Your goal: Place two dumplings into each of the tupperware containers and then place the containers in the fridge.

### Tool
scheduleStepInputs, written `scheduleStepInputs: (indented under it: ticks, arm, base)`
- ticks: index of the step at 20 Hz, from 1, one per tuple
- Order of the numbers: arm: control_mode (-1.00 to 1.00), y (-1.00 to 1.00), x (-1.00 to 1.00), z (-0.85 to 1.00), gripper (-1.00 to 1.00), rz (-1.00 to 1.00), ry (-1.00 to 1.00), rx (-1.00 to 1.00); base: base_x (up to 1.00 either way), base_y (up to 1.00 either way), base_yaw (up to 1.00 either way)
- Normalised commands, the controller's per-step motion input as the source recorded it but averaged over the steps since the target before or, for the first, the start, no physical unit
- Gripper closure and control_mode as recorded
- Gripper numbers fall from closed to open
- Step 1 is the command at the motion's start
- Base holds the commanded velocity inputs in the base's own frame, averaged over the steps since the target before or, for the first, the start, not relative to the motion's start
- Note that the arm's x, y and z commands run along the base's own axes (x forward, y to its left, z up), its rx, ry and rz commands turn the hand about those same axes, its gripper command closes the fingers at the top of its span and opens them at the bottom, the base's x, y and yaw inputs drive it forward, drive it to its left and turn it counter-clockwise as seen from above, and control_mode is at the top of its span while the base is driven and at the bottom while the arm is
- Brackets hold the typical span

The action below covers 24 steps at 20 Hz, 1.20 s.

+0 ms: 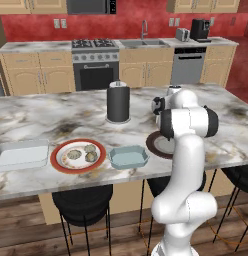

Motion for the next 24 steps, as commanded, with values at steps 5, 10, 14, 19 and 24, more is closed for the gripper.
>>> scheduleStepInputs:
  ticks: [5, 10, 14, 19, 24]
  arm:
    - [-1.00, -0.06, 0.03, -0.16, -1.00, 0.01, 0.01, 0.00]
    - [-1.00, -0.03, -0.18, -0.01, -1.00, 0.00, 0.00, 0.00]
    - [-1.00, 0.00, -0.22, -0.18, -1.00, 0.00, 0.00, 0.00]
    - [-1.00, 0.00, -0.25, -0.17, -1.00, 0.00, 0.00, 0.00]
    - [-1.00, 0.00, -0.01, -0.08, -1.00, 0.00, 0.00, 0.00]
  base:
    - [0.00, 0.00, 0.00]
    - [0.00, 0.00, 0.00]
    - [0.00, 0.00, 0.00]
    - [0.00, 0.00, 0.00]
    - [0.00, 0.00, 0.00]
